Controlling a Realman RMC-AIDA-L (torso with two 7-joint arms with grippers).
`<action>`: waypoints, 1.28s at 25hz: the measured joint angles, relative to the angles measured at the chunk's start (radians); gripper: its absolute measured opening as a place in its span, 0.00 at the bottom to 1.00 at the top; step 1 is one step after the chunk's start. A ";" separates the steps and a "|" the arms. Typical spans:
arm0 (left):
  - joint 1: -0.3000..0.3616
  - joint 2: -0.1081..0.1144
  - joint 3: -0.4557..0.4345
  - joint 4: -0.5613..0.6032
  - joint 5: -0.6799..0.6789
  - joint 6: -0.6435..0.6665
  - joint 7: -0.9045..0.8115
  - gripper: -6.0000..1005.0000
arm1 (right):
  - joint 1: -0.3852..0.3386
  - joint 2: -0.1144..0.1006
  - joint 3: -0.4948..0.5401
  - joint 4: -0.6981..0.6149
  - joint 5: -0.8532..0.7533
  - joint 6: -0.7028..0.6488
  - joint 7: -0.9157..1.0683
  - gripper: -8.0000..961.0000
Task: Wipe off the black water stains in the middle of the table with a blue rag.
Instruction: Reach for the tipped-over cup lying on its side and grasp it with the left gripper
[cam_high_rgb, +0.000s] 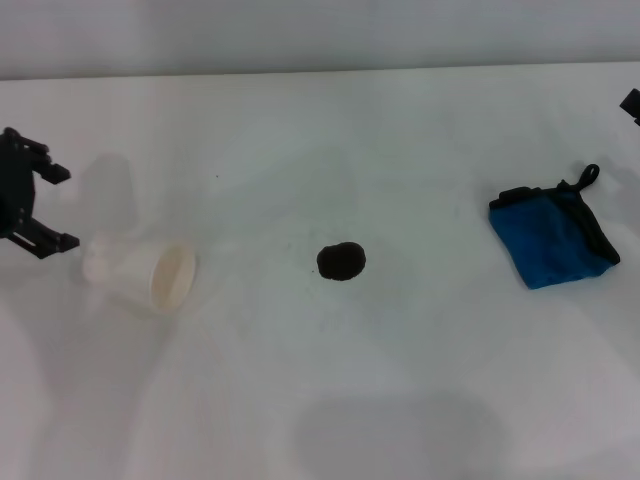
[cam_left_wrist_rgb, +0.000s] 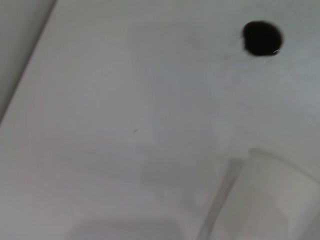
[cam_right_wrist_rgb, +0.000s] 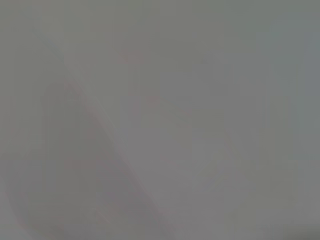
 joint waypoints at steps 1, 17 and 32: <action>-0.009 -0.001 0.000 0.001 0.008 0.015 -0.001 0.87 | -0.001 0.000 0.000 0.000 0.000 0.000 0.000 0.52; -0.075 -0.014 0.000 0.105 0.123 0.015 0.105 0.87 | -0.006 -0.001 0.007 0.000 0.001 -0.029 -0.001 0.51; -0.036 -0.016 -0.001 0.234 0.145 -0.114 0.270 0.87 | -0.010 0.000 0.030 -0.003 0.003 -0.019 0.009 0.51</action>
